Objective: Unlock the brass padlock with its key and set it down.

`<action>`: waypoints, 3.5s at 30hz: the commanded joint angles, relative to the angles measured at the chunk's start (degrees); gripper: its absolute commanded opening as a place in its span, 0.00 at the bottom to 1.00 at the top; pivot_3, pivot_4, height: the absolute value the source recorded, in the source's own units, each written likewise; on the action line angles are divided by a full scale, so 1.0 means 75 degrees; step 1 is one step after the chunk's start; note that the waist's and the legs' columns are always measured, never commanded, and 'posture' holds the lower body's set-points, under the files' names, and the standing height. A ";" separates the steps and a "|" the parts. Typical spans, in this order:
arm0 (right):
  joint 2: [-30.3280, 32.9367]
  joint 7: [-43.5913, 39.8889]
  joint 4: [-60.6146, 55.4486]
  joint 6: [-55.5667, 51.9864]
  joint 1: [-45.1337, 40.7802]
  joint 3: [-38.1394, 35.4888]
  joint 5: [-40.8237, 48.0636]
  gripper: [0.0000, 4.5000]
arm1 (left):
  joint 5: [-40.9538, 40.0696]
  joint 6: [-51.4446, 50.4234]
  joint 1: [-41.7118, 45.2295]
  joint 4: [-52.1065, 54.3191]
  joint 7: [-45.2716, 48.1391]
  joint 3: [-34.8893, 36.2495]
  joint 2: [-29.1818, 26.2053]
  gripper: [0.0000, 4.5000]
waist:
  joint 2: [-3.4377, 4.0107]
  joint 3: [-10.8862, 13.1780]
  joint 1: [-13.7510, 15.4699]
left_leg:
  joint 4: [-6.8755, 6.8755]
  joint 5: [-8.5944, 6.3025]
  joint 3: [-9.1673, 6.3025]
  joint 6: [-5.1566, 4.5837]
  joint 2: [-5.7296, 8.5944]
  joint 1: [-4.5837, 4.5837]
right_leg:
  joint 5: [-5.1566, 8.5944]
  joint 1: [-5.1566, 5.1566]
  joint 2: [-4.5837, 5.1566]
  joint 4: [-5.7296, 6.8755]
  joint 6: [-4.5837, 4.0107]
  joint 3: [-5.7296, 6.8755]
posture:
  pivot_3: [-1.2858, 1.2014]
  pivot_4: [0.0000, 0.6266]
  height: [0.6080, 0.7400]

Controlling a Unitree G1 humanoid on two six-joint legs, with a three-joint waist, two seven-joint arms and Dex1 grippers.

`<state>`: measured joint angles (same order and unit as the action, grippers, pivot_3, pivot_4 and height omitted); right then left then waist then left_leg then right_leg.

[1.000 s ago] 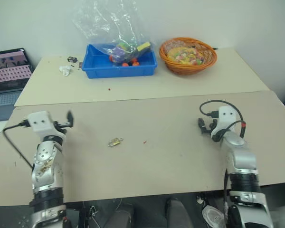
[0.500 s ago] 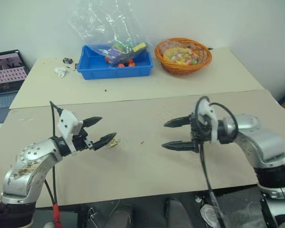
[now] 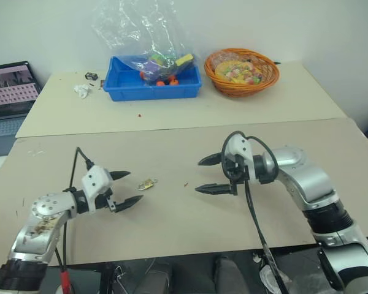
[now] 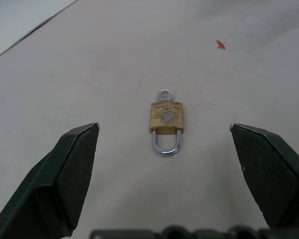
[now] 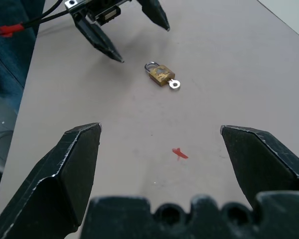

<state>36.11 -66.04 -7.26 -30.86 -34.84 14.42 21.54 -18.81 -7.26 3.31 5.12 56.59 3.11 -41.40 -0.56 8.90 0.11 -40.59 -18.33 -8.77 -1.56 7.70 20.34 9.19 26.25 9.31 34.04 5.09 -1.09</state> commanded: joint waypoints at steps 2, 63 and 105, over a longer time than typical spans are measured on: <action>-0.0051 0.0250 -0.0346 0.0068 0.0075 -0.0338 0.0086 1.00 | -0.0153 -0.0126 0.0097 -0.0240 0.0313 -0.0218 0.0206 1.00 | 0.0000 0.0000 -0.0025 | 0.0000 -0.0001 0.0001 0.0000 -0.0001 0.0000 | 0.0000 0.0002 -0.0002 0.0000 0.0000 0.0000 | 0.52 0.24 0.94; -0.0522 0.1187 -0.0370 -0.1037 -0.0544 -0.0867 0.0819 1.00 | 0.3574 0.4729 0.0724 0.0336 -0.2129 -0.0203 0.0334 0.18 | -0.0002 -0.0001 -0.0044 | -0.0004 -0.0001 0.0034 0.0014 -0.0038 -0.0008 | -0.0027 0.0000 -0.0029 -0.0008 -0.0037 -0.0003 | 0.52 0.24 0.94; -0.2071 0.0571 0.1310 -0.2615 -0.1753 -0.0238 0.1351 0.85 | 0.4788 0.6326 0.0701 0.0692 -0.3533 -0.0658 0.0188 0.18 | 0.0003 -0.0002 -0.0136 | 0.0008 -0.0014 0.0060 0.0020 -0.0073 -0.0008 | -0.0036 0.0019 -0.0072 0.0005 -0.0051 -0.0003 | 0.52 0.24 0.94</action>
<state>20.46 -61.28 3.55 -50.10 -46.61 13.88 30.58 17.90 39.08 8.16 9.65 30.80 -2.06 -39.27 -0.54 8.89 -0.90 -40.54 -18.43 -8.32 -1.42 7.16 20.28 8.92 26.39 8.77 34.08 4.71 -1.11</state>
